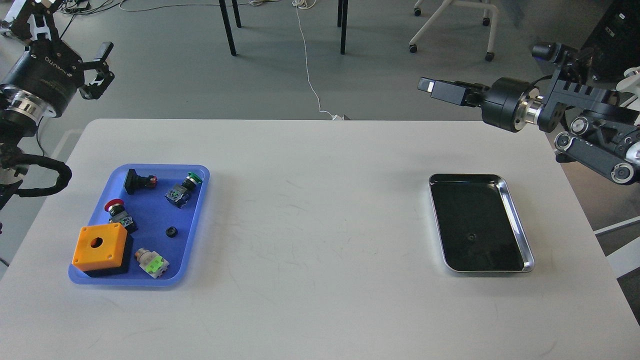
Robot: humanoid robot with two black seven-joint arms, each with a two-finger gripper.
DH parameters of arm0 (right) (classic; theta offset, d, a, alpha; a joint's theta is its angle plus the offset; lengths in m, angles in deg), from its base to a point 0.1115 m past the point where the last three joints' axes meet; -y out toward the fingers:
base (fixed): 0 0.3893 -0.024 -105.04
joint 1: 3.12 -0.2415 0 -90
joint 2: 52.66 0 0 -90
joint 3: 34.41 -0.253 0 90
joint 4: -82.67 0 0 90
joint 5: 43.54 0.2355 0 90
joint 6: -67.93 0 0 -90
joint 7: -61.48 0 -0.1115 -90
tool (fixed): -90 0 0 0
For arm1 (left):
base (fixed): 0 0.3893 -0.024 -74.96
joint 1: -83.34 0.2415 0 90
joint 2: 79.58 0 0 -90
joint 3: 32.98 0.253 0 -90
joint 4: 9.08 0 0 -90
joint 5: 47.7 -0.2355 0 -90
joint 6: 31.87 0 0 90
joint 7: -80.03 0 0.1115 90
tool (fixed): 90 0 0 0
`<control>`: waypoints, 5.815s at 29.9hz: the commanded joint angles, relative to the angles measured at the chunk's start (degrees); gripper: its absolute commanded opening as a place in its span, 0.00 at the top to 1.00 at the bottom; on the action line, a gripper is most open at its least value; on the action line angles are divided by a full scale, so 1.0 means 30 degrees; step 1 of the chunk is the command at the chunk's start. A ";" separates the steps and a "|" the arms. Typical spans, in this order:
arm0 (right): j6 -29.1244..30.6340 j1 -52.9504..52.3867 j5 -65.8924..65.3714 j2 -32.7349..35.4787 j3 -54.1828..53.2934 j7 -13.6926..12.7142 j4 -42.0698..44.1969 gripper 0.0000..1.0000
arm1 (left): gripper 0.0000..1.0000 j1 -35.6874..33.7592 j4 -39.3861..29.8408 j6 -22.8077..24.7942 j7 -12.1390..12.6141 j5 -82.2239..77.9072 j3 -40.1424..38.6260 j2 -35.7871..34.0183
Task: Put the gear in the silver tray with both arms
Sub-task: 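Withdraw the right arm and move the left gripper toward the blue tray, then lower the left gripper into the blue tray onto another black gear, then close the left gripper on the second black gear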
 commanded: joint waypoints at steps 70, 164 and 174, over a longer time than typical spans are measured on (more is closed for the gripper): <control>-0.0337 0.6552 1.7634 -0.4881 -1.0263 0.0002 0.0770 0.03 | 0.03 0.0619 -0.7548 -0.6651 0.0414 -3.0245 0.7987 -0.2333; 0.0190 0.6611 1.7634 -0.4764 -1.0321 0.0002 0.0740 0.03 | 0.51 0.1000 -0.4531 -0.7501 -0.0787 -3.7306 0.9451 -0.2040; 0.0190 0.6582 1.7634 -0.4734 -1.0321 0.0002 0.0740 0.03 | 0.51 0.1000 -0.4298 -0.7530 -0.0787 -3.7276 0.9481 -0.1542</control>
